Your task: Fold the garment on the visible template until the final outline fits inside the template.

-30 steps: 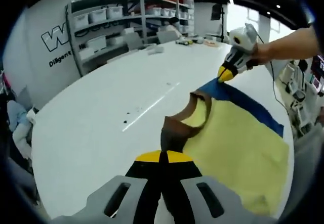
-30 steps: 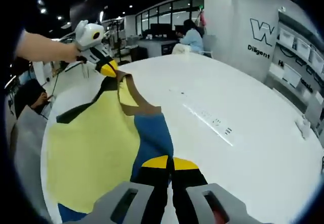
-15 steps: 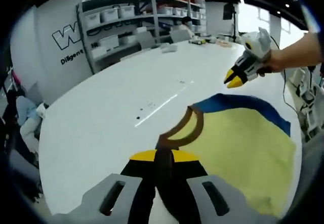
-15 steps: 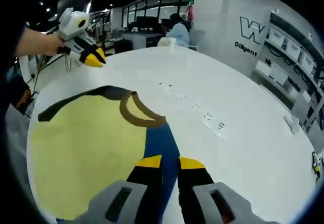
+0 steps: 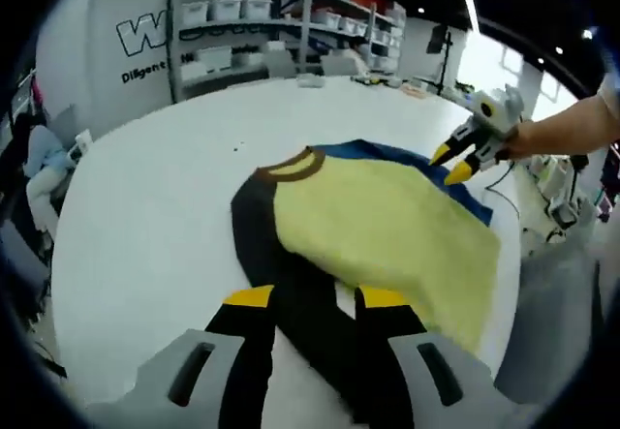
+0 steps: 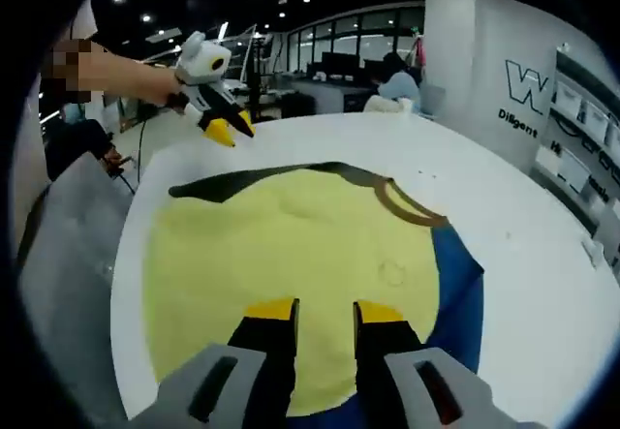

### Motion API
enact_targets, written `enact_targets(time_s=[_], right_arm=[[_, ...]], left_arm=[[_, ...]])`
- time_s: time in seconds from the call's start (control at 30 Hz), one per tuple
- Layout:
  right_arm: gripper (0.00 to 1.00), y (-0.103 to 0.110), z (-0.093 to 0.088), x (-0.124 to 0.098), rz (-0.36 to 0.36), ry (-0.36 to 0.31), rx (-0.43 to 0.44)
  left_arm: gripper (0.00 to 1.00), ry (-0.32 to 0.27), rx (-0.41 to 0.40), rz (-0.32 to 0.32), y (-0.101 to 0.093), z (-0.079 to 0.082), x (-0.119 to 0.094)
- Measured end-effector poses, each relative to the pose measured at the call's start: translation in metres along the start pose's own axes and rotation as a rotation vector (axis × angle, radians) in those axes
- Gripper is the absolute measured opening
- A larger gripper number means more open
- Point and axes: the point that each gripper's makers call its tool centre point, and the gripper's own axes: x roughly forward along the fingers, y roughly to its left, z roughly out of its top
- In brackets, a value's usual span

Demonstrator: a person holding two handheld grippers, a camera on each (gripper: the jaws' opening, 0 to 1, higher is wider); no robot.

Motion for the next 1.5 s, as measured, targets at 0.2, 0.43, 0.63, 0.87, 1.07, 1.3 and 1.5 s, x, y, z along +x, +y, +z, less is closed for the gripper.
enact_targets(time_s=[0.2,0.43,0.63,0.87,1.07,1.3,1.5], right_arm=[[0.27,0.056,0.0,-0.004,0.032,-0.023,-0.024],[0.3,0.1,-0.01,-0.001,0.069,-0.007,-0.097],[0.3,0.112,-0.017,0.001,0.062,0.012,-0.115],[0.29,0.124,-0.028,0.004,0.07,0.055,-0.163],[0.29,0.131,-0.033,0.007,0.087,0.066,-0.161],[0.29,0.135,-0.043,0.01,0.11,0.092,-0.159],[0.29,0.132,-0.048,0.012,0.113,0.102,-0.141]], left_arm=[[0.41,0.027,-0.01,0.007,-0.024,-0.051,-0.024],[0.43,0.129,0.039,-0.005,-0.05,-0.106,-0.026],[0.32,0.148,0.067,0.045,-0.042,-0.113,-0.016],[0.05,0.109,0.024,0.048,-0.039,-0.1,-0.01],[0.05,-0.108,-0.315,0.004,-0.02,-0.06,-0.033],[0.05,-0.366,-0.788,0.012,0.053,-0.029,-0.074],[0.01,-0.369,-0.968,0.133,0.1,-0.056,-0.079]])
